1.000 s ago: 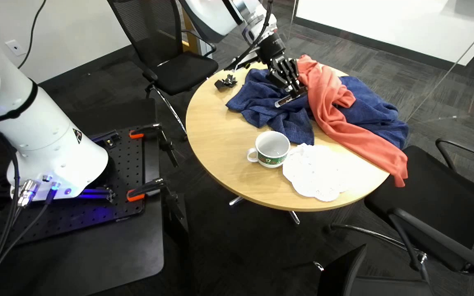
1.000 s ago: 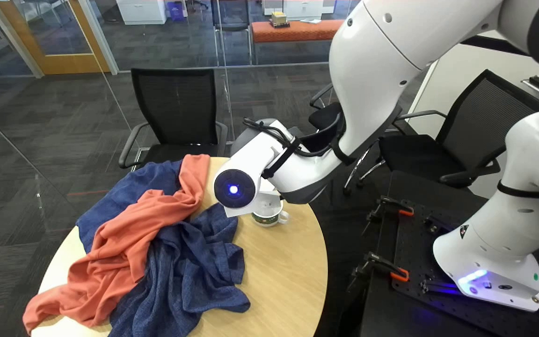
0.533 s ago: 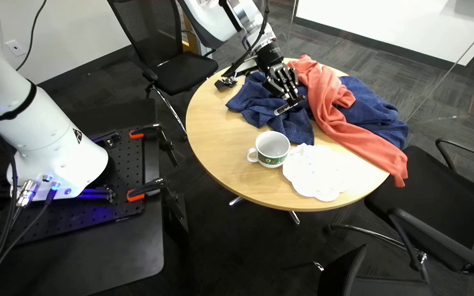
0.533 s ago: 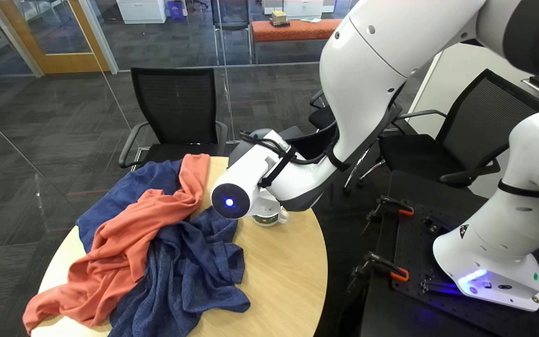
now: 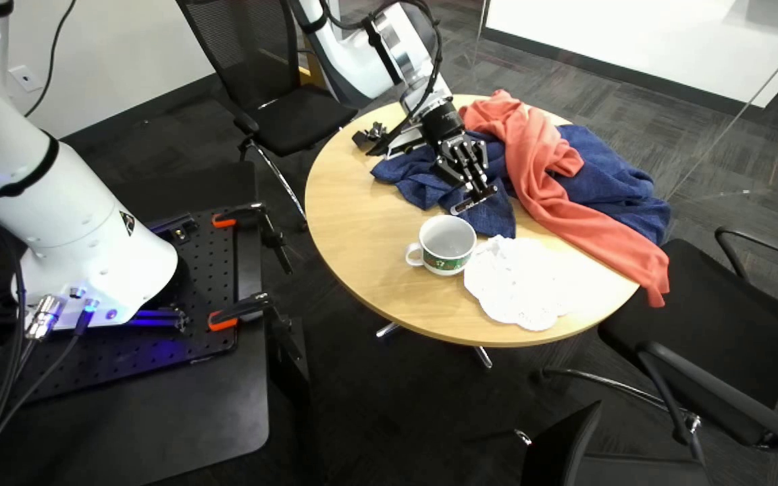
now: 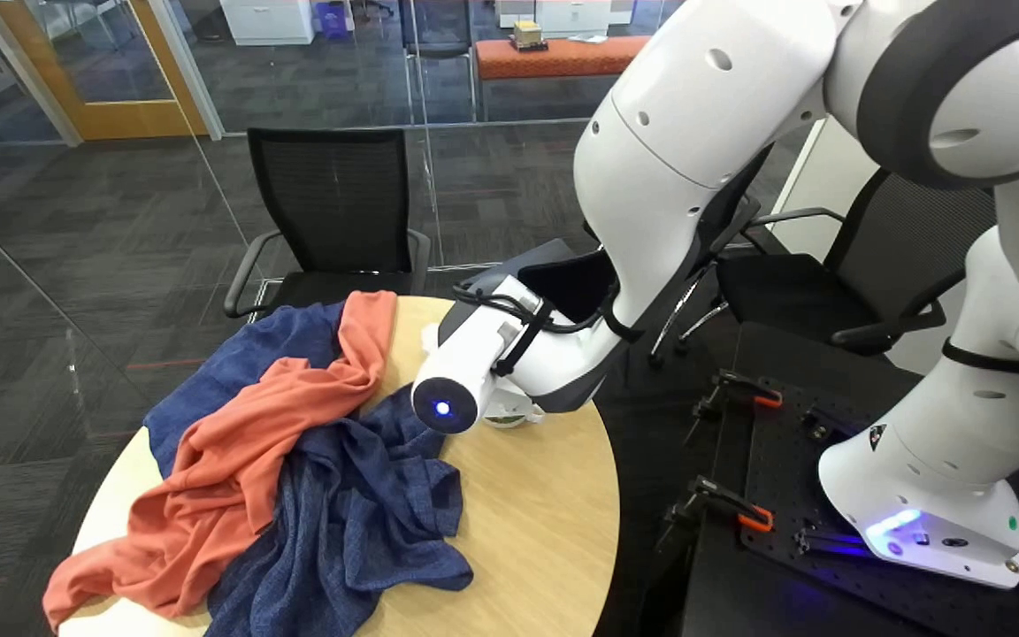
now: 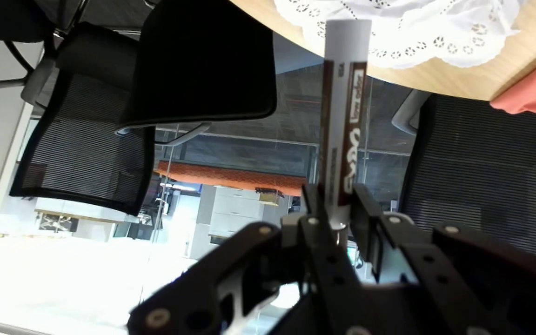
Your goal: Get the marker from the table and place it in the mug
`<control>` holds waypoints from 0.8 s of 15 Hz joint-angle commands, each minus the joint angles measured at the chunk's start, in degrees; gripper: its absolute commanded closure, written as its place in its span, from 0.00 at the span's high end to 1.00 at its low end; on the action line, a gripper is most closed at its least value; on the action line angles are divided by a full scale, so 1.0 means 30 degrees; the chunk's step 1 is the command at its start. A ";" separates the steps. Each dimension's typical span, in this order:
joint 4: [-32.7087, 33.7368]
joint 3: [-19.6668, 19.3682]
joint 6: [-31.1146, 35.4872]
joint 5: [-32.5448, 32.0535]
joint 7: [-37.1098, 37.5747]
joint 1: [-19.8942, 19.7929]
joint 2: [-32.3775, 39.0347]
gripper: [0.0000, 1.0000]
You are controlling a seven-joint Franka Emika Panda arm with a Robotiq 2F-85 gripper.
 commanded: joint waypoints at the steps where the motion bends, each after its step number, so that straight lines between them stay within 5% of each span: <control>1: 0.0744 0.0585 -0.0870 -0.0268 0.0465 -0.0519 0.0989 0.05; 12: 0.1617 0.0950 -0.0468 0.0104 0.0274 -0.0919 0.3027 0.05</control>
